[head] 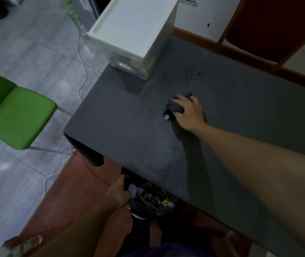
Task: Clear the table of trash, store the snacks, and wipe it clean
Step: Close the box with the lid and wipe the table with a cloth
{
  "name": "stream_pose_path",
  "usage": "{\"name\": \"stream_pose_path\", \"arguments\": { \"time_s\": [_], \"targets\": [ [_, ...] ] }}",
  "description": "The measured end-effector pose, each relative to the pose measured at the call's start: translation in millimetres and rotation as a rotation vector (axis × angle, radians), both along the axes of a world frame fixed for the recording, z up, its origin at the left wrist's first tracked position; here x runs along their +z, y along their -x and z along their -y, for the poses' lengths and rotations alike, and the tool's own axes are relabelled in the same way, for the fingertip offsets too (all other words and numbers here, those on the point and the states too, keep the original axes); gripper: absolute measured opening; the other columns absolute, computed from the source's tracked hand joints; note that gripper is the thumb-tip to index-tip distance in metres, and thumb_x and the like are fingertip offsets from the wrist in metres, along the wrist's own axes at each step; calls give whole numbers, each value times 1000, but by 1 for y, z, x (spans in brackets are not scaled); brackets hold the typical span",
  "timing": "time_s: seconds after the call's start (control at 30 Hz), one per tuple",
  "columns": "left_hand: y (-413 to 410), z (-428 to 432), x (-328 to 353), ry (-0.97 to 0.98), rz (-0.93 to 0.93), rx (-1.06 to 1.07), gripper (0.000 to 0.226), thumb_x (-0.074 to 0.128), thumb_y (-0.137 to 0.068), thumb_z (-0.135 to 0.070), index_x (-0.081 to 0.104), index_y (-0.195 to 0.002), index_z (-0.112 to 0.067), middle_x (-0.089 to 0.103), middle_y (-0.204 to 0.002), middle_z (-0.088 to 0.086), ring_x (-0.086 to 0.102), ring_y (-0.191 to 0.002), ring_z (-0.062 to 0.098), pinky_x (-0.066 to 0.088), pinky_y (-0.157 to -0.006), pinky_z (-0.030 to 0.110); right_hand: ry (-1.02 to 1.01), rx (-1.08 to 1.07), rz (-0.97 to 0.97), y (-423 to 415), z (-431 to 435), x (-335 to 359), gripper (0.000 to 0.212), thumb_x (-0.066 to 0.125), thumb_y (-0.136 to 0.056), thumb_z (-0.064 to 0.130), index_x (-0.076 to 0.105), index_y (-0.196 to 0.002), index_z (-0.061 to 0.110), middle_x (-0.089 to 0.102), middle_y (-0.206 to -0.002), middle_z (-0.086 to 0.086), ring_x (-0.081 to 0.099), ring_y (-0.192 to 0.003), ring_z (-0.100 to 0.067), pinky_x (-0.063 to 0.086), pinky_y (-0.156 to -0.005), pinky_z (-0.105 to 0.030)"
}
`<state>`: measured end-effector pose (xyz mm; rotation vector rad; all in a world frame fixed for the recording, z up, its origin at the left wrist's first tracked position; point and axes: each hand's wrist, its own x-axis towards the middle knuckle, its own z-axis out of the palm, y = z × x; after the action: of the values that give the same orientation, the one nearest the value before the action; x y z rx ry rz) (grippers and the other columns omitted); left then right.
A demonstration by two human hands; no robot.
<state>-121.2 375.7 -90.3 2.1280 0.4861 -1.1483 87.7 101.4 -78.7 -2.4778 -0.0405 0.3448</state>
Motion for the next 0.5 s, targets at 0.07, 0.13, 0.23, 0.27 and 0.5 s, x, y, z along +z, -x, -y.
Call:
{"name": "stream_pose_path", "arguments": {
  "time_s": [0.07,0.13,0.23,0.27,0.5],
  "targets": [
    [1,-1,1,-2,5,-6,57,50,-85,-2,37,-140,-14,55,-130,10,54,-112,22,43,-76,24,-5,12,23,18,-10,0,41,55,-96,23,61,-136,29,46,-152,7,31,-138,-33,30,-113,-49],
    [4,-4,-1,1,26,-18,60,49,-88,-1,34,-145,-12,52,-135,13,52,-113,21,42,-78,23,-2,27,41,36,-19,1,42,58,-92,19,64,-132,28,50,-149,7,36,-134,-32,34,-111,-47],
    [7,-10,-2,12,44,-26,62,51,-86,-1,34,-145,-11,53,-133,14,56,-108,24,44,-73,25,-24,26,42,61,-31,1,42,61,-87,20,68,-127,30,53,-145,9,39,-132,-30,36,-110,-46],
    [8,-13,-2,17,44,-29,61,50,-86,-1,34,-144,-11,53,-132,15,57,-107,25,45,-71,25,-27,24,43,69,-34,0,42,60,-85,22,69,-125,31,54,-144,10,40,-132,-30,36,-110,-47],
    [15,-27,-5,55,134,-46,53,53,-87,-2,40,-138,-12,56,-128,12,56,-102,22,48,-77,29,-34,-2,41,129,-56,-2,38,65,-83,24,72,-121,28,58,-139,9,41,-131,-28,37,-110,-47]
  ]
}}
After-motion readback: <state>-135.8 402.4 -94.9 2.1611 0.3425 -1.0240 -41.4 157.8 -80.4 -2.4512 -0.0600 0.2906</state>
